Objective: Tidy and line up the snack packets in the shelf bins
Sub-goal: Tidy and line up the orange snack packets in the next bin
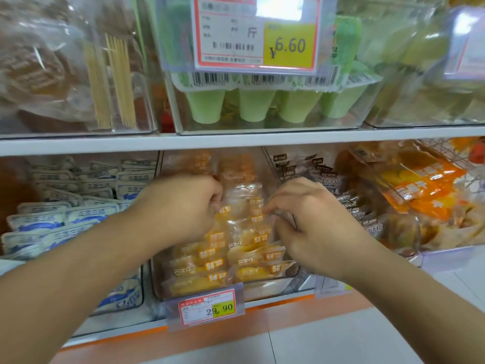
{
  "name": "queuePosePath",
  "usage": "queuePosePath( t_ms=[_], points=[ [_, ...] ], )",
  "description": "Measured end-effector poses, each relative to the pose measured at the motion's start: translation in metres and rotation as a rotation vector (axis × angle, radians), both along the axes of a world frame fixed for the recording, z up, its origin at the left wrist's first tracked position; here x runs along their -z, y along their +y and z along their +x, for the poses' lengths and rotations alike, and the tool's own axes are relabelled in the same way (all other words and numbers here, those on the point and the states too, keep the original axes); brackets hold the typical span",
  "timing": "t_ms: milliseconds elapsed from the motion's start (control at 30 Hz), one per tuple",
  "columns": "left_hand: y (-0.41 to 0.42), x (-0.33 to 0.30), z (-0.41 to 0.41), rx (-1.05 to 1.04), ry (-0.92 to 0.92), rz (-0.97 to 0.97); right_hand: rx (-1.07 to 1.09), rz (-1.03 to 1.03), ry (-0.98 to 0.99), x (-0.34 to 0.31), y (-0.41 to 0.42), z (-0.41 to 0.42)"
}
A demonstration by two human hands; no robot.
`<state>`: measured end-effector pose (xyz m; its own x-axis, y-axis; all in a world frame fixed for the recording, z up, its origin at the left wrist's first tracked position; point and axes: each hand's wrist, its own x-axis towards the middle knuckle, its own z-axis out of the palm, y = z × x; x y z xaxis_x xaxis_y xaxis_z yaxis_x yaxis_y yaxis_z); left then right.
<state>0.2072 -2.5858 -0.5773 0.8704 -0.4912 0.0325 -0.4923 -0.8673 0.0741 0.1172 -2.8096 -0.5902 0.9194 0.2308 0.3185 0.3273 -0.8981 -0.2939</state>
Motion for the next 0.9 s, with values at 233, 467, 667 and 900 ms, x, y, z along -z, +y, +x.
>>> queuePosePath(
  t_ms=[233,467,667,900],
  points=[
    [0.008,-0.004,0.004,0.107,0.171,0.05,0.013,0.002,0.032,-0.005,0.002,-0.002],
    [0.012,-0.007,0.008,0.116,0.243,0.041,0.016,0.017,0.05,-0.005,0.005,-0.003],
    [0.02,-0.009,0.013,0.081,0.385,-0.124,0.002,0.032,0.033,0.0,0.0,-0.001],
    [0.02,-0.012,0.0,0.106,0.27,-0.155,0.006,-0.001,0.043,0.004,0.011,-0.002]
  ],
)
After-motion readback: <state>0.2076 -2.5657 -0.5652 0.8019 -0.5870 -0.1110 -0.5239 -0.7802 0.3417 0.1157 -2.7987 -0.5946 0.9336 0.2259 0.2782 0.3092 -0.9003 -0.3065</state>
